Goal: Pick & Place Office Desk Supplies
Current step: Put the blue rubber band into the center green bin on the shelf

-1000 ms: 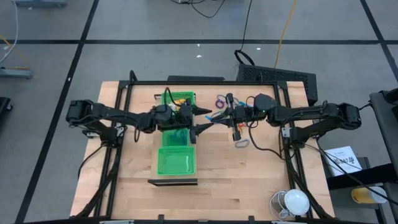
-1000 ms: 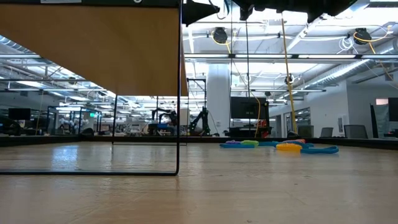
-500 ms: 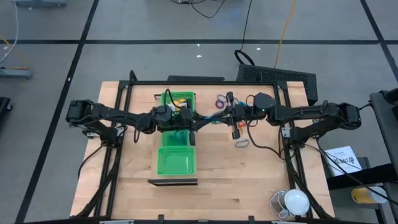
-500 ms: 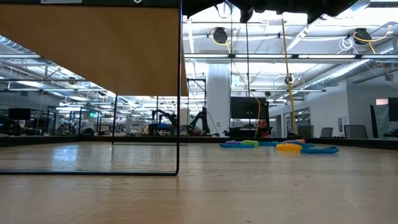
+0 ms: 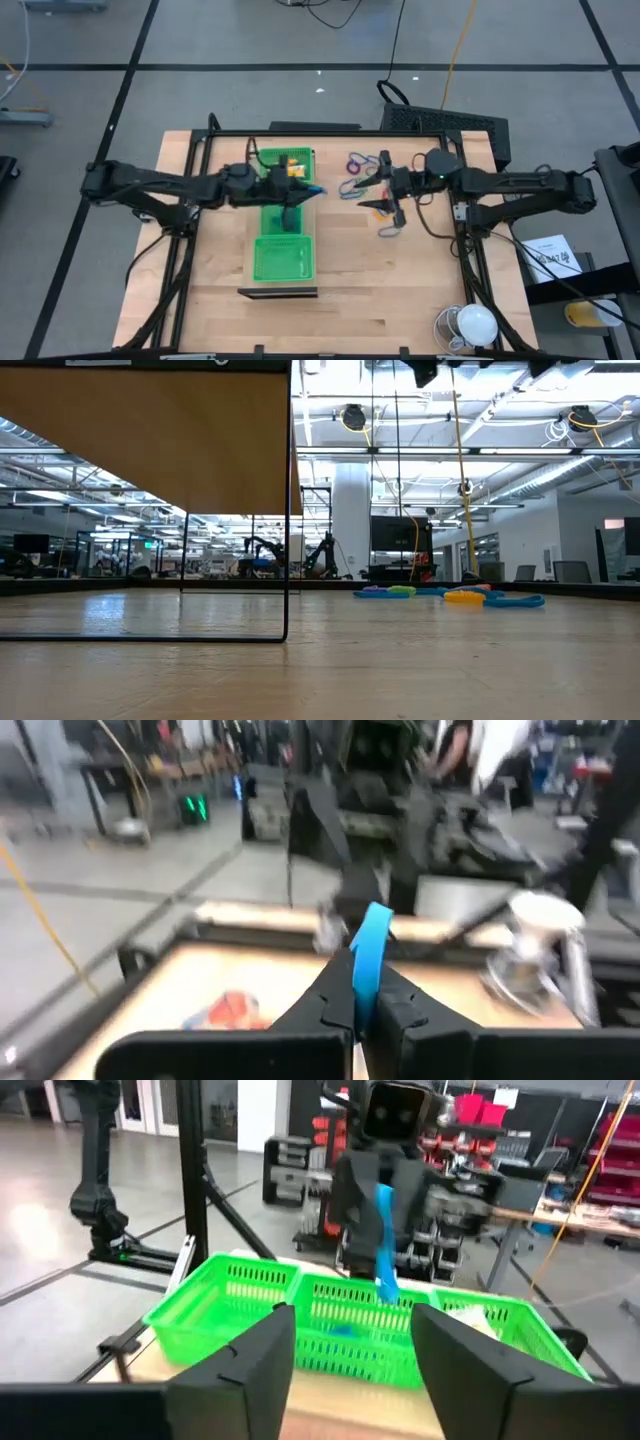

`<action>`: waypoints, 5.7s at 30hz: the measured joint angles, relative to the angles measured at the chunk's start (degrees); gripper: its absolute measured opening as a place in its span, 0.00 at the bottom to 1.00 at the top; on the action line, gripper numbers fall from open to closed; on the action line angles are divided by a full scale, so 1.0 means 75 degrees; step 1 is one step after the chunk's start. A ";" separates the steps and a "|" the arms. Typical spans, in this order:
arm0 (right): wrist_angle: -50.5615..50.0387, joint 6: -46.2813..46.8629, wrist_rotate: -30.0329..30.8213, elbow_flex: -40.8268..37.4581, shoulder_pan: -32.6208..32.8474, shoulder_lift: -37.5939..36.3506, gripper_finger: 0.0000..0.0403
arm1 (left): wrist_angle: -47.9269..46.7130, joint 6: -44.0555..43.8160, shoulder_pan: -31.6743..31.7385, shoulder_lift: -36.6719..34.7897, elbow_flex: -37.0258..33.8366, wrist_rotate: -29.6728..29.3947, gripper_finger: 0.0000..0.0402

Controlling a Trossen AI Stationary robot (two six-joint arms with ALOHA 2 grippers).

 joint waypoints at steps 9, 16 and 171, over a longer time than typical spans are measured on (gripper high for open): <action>-0.1561 -0.0020 0.0066 0.0000 0.0000 -0.0807 0.49 | -0.3851 -0.1742 -0.1281 -0.1397 0.0003 -0.2433 0.01; -0.1613 -0.0291 0.0073 0.0000 0.0000 -0.0789 0.47 | -0.4558 -0.2730 -0.1606 -0.1144 0.0003 -0.2614 0.03; 0.5358 -0.3112 0.1416 -0.2110 0.1182 0.1486 0.00 | 0.1642 0.0013 0.0010 0.2225 0.0868 0.0302 0.18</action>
